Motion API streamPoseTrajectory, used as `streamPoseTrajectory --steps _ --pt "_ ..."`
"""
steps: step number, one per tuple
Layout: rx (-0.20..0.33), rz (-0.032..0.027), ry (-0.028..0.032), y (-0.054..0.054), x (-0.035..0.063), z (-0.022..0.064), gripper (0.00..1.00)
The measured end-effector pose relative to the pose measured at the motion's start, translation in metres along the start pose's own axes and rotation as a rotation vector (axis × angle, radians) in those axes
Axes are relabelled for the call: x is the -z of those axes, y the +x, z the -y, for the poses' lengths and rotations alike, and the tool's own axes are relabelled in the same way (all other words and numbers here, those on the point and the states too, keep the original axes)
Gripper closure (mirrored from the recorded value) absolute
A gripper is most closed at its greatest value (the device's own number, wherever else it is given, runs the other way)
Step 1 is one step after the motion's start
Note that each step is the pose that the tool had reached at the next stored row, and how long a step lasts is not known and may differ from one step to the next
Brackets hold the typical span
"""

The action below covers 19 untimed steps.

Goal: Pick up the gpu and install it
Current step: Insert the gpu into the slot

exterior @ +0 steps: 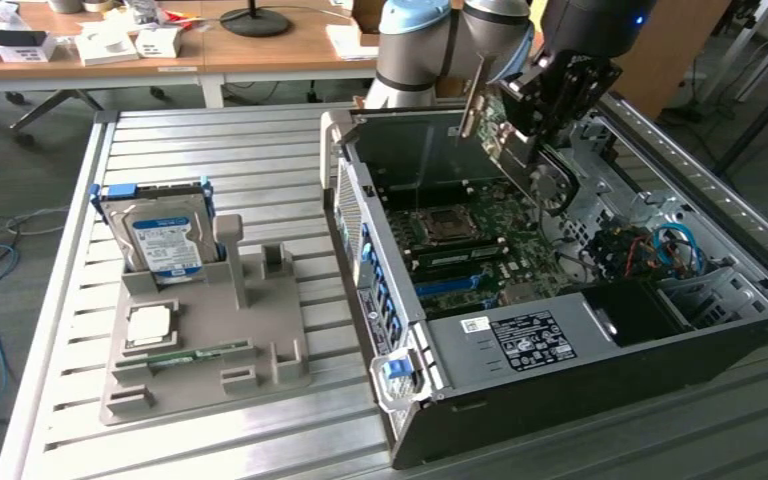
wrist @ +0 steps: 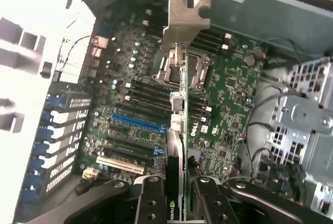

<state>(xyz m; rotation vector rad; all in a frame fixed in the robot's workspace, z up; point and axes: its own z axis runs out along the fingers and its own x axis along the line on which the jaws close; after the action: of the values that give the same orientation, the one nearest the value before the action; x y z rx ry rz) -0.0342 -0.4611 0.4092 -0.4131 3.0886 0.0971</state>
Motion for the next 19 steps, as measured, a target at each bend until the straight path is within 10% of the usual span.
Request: streamPoseTrajectory --steps 19 --pt "0.327 -0.0194 -0.0092 0.0002 -0.0045 0.0003 0.74"
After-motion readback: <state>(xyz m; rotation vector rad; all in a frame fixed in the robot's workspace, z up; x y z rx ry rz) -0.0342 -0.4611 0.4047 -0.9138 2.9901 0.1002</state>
